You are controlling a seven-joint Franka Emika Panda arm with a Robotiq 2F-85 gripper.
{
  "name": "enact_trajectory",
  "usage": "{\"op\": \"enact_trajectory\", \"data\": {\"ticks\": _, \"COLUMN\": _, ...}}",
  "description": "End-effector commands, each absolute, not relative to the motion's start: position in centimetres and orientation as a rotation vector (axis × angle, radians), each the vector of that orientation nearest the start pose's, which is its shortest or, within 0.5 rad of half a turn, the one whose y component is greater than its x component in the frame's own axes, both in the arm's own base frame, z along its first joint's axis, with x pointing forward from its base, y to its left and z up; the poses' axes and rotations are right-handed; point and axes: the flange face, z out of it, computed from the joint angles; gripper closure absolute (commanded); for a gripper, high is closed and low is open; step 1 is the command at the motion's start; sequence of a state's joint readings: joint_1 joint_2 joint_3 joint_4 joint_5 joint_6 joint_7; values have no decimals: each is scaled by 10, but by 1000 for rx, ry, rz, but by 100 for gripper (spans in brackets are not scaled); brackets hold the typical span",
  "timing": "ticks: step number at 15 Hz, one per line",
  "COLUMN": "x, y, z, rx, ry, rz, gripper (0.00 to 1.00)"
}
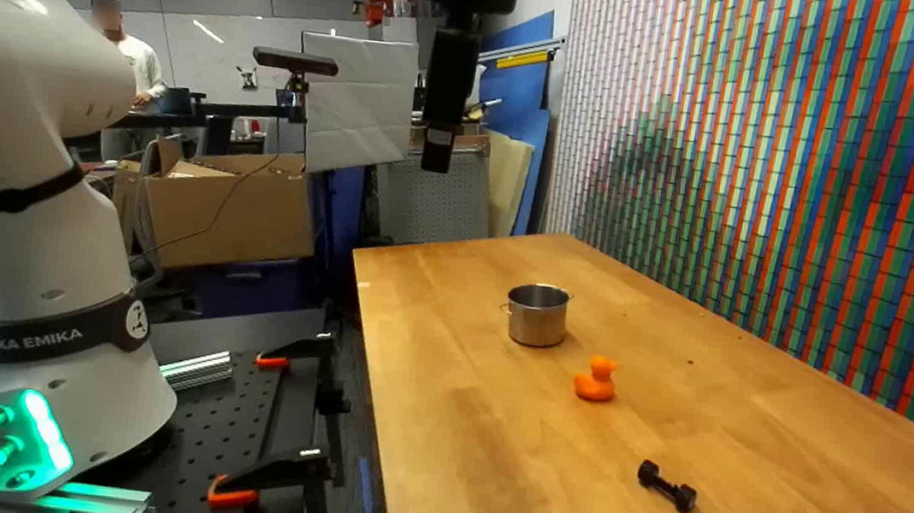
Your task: Put the duck in the pot
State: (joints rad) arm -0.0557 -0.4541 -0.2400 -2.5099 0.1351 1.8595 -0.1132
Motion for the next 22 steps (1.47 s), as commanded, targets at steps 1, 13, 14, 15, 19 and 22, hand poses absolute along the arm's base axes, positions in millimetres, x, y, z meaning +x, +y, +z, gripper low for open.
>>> {"op": "enact_trajectory", "data": {"ticks": 1, "x": 368, "y": -102, "z": 423, "rx": -2854, "ry": 287, "rz": 230, "gripper": 0}}
{"op": "enact_trajectory", "data": {"ticks": 13, "x": 399, "y": -71, "z": 430, "rx": -2928, "ry": 177, "rz": 127, "gripper": 0}}
{"op": "enact_trajectory", "data": {"ticks": 14, "x": 409, "y": -62, "z": 428, "rx": -2946, "ry": 154, "rz": 105, "gripper": 0}}
{"op": "enact_trajectory", "data": {"ticks": 15, "x": 422, "y": -52, "z": 423, "rx": -2977, "ry": 122, "rz": 77, "gripper": 0}}
{"op": "enact_trajectory", "data": {"ticks": 19, "x": 478, "y": -33, "z": 391, "rx": -3094, "ry": 66, "rz": -31, "gripper": 0}}
{"op": "enact_trajectory", "data": {"ticks": 22, "x": 512, "y": -34, "z": 353, "rx": -3180, "ry": 83, "rz": -85, "gripper": 0}}
